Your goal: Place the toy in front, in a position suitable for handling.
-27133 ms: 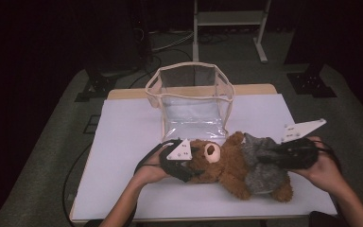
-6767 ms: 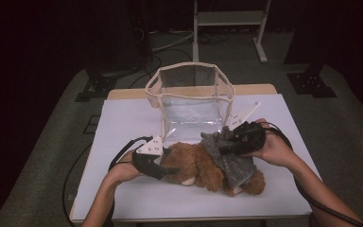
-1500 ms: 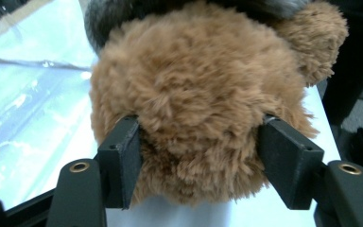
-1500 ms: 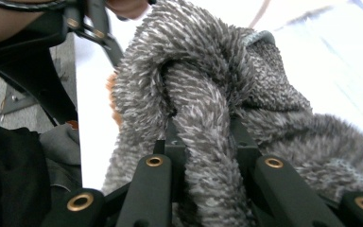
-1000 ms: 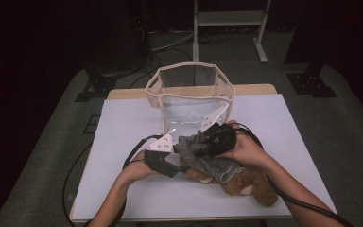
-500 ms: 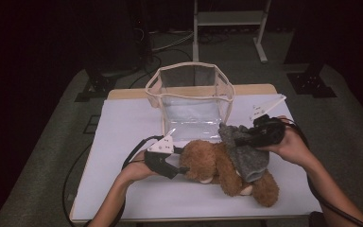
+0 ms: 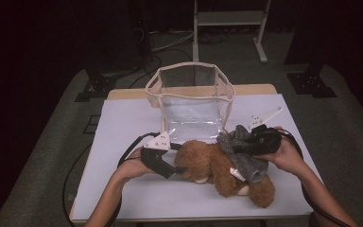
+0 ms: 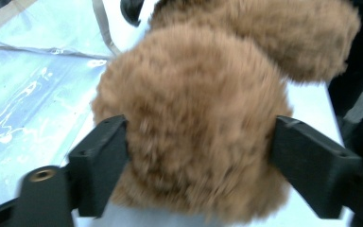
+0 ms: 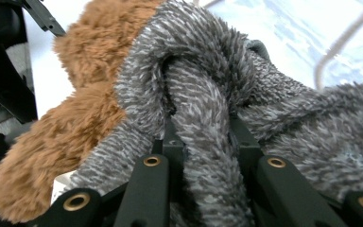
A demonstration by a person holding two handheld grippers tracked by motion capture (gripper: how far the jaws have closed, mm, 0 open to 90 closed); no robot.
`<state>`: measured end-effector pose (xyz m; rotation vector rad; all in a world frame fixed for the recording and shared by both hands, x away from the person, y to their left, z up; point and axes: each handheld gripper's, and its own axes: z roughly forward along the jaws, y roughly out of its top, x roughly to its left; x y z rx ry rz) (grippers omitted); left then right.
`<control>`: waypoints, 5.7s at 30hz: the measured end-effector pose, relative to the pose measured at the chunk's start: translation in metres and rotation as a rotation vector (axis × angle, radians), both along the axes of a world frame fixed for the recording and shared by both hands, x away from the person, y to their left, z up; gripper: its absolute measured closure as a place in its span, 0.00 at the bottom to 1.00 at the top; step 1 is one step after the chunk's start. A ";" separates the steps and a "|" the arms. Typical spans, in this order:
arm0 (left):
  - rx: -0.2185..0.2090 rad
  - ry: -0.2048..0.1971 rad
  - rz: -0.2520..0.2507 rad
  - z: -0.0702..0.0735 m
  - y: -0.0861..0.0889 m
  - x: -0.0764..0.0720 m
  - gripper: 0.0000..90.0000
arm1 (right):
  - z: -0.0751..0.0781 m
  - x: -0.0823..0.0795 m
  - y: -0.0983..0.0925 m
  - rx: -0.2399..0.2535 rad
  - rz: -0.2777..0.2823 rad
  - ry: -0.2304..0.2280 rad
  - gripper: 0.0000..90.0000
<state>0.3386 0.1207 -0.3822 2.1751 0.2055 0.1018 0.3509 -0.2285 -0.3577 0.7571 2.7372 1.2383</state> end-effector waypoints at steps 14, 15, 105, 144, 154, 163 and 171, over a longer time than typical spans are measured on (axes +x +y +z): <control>0.057 0.082 -0.039 -0.007 -0.040 0.015 0.00 | -0.008 -0.028 -0.009 0.047 0.010 -0.034 0.82; 0.062 0.087 -0.044 -0.007 -0.042 0.016 0.00 | -0.008 -0.028 -0.009 0.048 0.010 -0.034 0.82; 0.220 -0.120 -0.186 0.034 -0.110 -0.019 0.04 | -0.006 -0.067 -0.040 0.197 -0.039 -0.081 0.79; 0.299 -0.165 -0.107 0.038 -0.148 -0.005 0.19 | -0.015 -0.043 -0.038 0.181 -0.029 -0.028 0.79; 0.198 -0.177 -0.099 0.038 -0.079 -0.009 0.09 | -0.025 -0.043 -0.033 0.170 -0.023 -0.002 0.79; 0.089 -0.150 -0.060 0.015 -0.012 -0.010 0.08 | -0.031 -0.044 -0.029 0.158 -0.026 0.008 0.78; -0.035 -0.086 -0.021 -0.017 0.019 -0.005 0.03 | -0.033 -0.045 -0.030 0.169 -0.033 0.015 0.78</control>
